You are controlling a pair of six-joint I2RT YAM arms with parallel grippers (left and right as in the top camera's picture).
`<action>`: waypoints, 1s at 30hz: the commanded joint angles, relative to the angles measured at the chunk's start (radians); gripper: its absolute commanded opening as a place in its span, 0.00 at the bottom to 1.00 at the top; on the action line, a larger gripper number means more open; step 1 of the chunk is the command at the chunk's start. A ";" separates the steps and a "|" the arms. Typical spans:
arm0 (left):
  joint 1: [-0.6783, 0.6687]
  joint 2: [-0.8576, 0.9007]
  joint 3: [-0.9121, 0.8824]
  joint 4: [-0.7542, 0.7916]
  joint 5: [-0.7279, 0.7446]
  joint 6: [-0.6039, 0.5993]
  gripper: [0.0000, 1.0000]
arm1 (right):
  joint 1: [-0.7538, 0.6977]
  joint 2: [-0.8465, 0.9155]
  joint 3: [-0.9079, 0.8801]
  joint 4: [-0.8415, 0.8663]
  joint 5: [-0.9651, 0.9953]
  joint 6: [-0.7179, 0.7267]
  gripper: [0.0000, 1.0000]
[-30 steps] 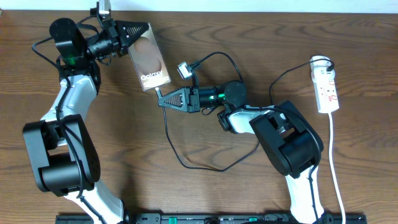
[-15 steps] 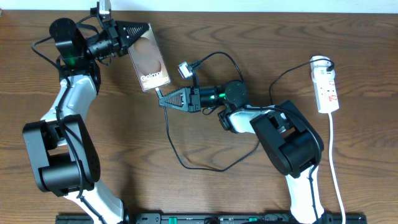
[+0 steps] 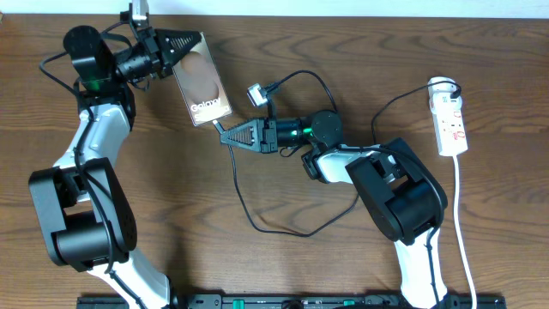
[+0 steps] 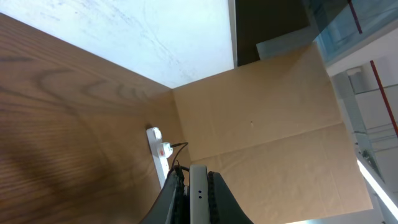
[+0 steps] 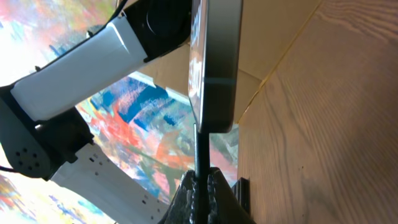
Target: Plug charger to phone and switch on socket
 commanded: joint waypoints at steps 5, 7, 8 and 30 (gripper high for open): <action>-0.004 -0.015 0.014 0.009 0.047 -0.008 0.07 | -0.016 0.003 0.004 0.040 0.057 0.004 0.01; -0.013 -0.015 0.014 0.009 0.046 -0.008 0.07 | -0.014 0.003 0.004 0.040 0.063 0.004 0.01; -0.018 -0.015 0.014 0.009 0.045 -0.008 0.07 | -0.013 0.003 0.004 0.040 0.067 0.004 0.01; -0.024 -0.015 0.014 0.010 0.036 -0.016 0.07 | -0.007 0.003 0.004 0.040 0.171 0.031 0.01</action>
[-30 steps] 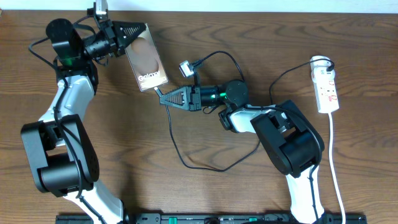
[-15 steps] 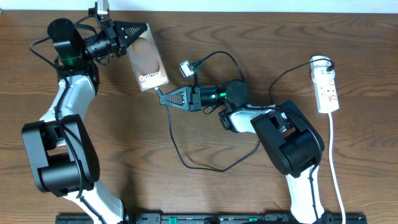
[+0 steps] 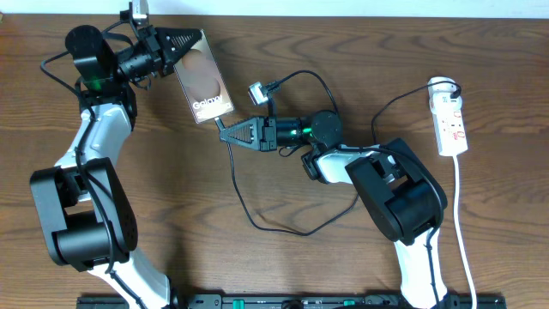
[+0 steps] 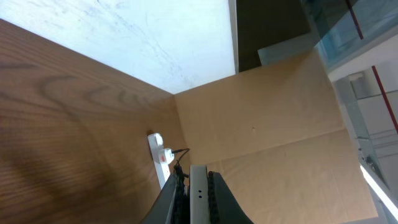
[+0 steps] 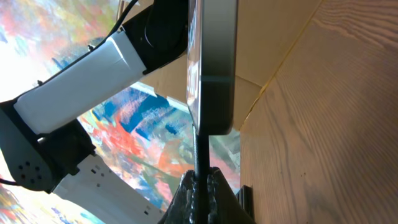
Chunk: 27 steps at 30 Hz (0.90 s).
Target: Plug charger to phone and switch on socket
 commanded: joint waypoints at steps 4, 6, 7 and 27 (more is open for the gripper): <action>-0.014 -0.015 0.014 0.007 0.104 0.005 0.07 | -0.009 0.003 0.006 0.040 0.129 0.008 0.01; -0.014 -0.015 0.014 0.007 0.117 0.013 0.07 | -0.009 0.003 0.006 0.040 0.128 0.008 0.01; -0.014 -0.015 0.014 0.007 0.122 0.019 0.07 | -0.009 0.003 0.006 0.040 0.128 0.008 0.01; -0.014 -0.015 0.014 0.007 0.190 0.057 0.07 | -0.011 0.003 0.006 0.040 0.148 -0.005 0.01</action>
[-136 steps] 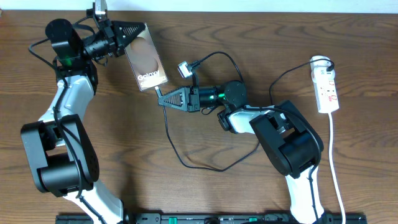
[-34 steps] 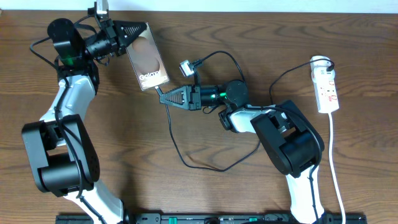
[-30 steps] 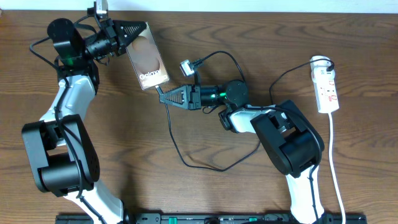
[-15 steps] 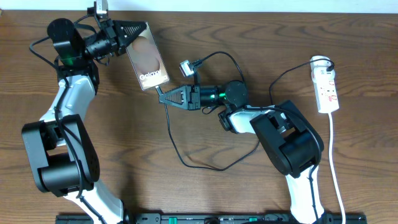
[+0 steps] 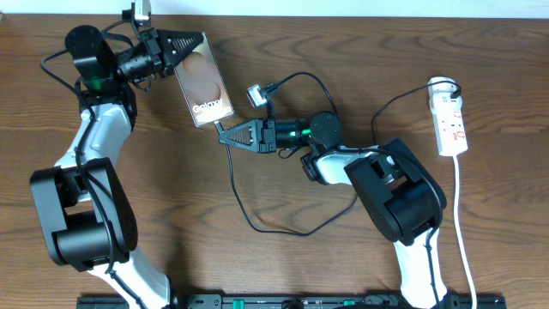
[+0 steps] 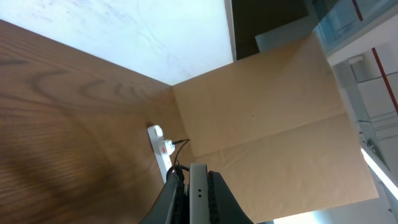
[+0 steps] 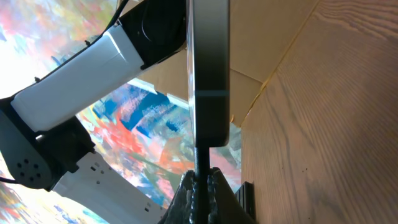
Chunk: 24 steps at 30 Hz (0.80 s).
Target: Plug charger to phone and switch on socket
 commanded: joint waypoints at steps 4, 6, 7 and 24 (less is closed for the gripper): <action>-0.014 -0.015 0.014 0.005 0.142 0.018 0.07 | -0.018 0.003 0.012 0.040 0.171 -0.015 0.01; -0.015 -0.015 0.014 0.004 0.146 0.018 0.07 | -0.018 0.003 0.012 0.040 0.179 -0.016 0.01; -0.015 -0.015 0.014 0.005 0.149 0.018 0.07 | -0.018 0.003 0.012 0.040 0.183 -0.019 0.01; -0.038 -0.015 0.014 0.004 0.153 0.006 0.07 | -0.018 0.003 0.012 0.039 0.233 -0.061 0.01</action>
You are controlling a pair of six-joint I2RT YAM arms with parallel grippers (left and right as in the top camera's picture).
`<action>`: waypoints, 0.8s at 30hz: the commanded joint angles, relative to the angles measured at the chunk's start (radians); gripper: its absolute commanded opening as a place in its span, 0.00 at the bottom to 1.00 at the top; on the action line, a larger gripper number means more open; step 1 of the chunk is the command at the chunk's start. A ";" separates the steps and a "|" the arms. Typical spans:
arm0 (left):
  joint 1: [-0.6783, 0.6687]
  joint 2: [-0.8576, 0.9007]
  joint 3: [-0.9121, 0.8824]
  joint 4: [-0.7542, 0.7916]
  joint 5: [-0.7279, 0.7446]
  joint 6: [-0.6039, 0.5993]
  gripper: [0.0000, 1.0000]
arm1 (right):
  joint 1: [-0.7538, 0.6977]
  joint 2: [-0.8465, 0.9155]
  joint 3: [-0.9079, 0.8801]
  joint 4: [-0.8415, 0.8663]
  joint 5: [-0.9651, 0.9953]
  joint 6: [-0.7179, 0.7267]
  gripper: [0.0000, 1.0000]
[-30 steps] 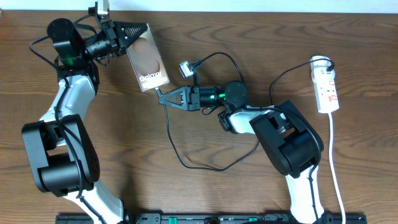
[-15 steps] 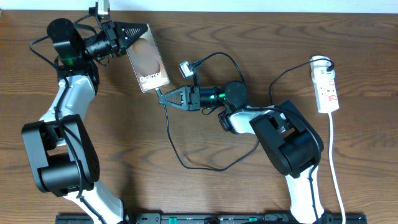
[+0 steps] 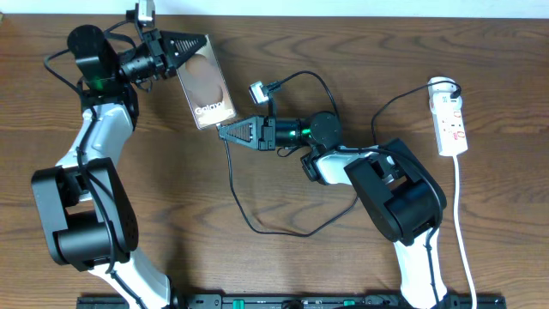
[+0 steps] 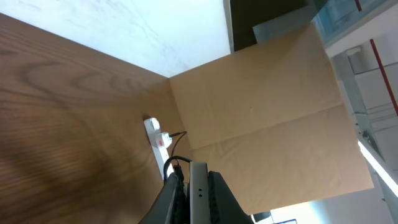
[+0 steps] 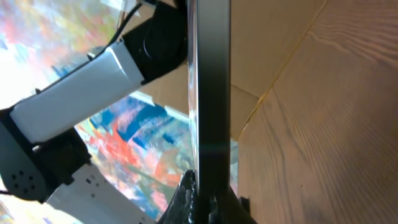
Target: Plug charger to phone and switch on socket
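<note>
The phone (image 3: pixel 208 86), its screen reading "Galaxy", is held off the table at the back left, with my left gripper (image 3: pixel 199 40) shut on its upper end. In the left wrist view its thin edge (image 4: pixel 198 183) sits between the fingers. My right gripper (image 3: pixel 223 130) is shut on the charger plug, right at the phone's lower edge (image 5: pixel 208 81). The plug itself is hidden between fingertips and phone, so I cannot tell whether it is seated. The black cable (image 3: pixel 233 184) hangs from the gripper and loops across the table. The white socket strip (image 3: pixel 450 120) lies at the far right.
A black lead is plugged in at the socket strip's far end (image 3: pixel 442 85) and runs behind the right arm. The strip also shows small in the left wrist view (image 4: pixel 157 138). The right arm's body lies across the table's middle. A cardboard wall stands behind.
The gap between my right fingertips and the phone's lower edge has closed. The short length of plug seen before no longer shows. The phone stands slightly more upright.
At every earlier moment my left gripper held the phone up and my right gripper held the plug just under its lower edge, the two shifting only slightly. Now the fingertips are against the phone's edge.
</note>
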 commanded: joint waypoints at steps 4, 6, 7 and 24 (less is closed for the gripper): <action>-0.028 -0.015 0.014 0.005 0.124 0.006 0.07 | -0.018 0.003 0.013 0.039 0.174 -0.031 0.01; -0.028 -0.015 0.014 0.005 0.124 0.006 0.07 | -0.018 0.003 0.013 0.039 0.174 -0.031 0.01; -0.028 -0.015 0.014 0.005 0.124 0.006 0.07 | -0.018 0.003 0.013 0.039 0.174 -0.031 0.01; -0.028 -0.015 0.014 0.004 0.095 0.006 0.07 | -0.018 0.003 0.013 0.039 0.173 -0.031 0.01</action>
